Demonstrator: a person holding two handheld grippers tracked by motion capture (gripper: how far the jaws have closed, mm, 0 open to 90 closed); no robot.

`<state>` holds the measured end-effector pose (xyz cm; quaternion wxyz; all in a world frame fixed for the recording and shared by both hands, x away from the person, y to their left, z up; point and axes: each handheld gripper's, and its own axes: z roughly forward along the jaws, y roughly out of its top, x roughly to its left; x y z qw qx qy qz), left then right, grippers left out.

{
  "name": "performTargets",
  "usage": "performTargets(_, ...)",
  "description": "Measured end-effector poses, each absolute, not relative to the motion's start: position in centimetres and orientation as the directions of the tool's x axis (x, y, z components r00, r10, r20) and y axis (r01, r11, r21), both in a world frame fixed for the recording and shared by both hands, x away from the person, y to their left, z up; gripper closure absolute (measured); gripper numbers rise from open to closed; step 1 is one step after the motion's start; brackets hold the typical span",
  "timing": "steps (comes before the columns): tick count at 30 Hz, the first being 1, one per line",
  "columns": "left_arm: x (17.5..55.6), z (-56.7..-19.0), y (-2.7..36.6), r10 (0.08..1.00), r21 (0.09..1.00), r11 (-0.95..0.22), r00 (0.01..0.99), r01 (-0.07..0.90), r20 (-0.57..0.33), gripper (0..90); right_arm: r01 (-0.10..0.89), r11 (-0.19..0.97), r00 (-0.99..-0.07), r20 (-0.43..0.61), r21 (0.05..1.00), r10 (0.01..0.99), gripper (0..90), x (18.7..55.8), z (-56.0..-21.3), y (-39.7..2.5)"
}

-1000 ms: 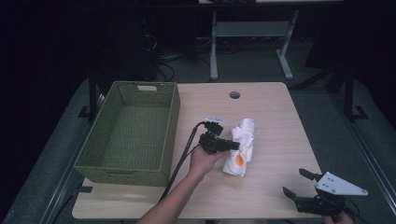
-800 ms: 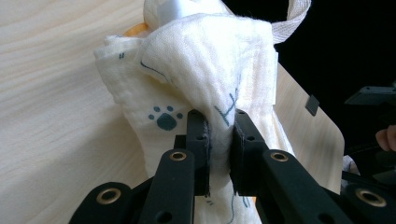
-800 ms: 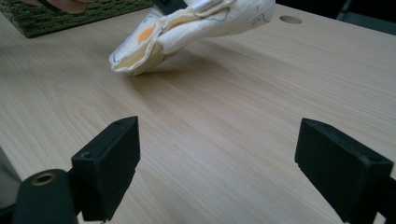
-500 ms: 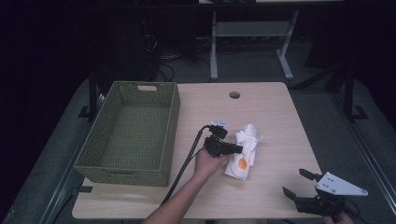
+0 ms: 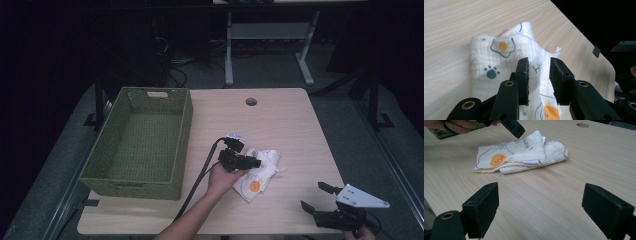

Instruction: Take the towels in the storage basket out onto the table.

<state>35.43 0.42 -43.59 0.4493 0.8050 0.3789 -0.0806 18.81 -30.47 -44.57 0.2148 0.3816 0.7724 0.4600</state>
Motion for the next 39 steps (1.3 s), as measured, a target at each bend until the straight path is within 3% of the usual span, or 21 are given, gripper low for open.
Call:
performTargets(20,31.7,-43.0,3.2,0.507,0.734,-0.333,0.769,0.591,-0.390,63.8,0.401,0.304,-0.624,0.015,0.864,0.781,13.8,19.4,-44.9,-29.8)
performTargets(39,28.1,-43.2,5.8,0.467,0.771,-0.323,0.801,0.549,-0.374,55.1,0.401,0.310,-0.629,0.013,0.862,0.777,13.8,19.6,-45.0,-29.6)
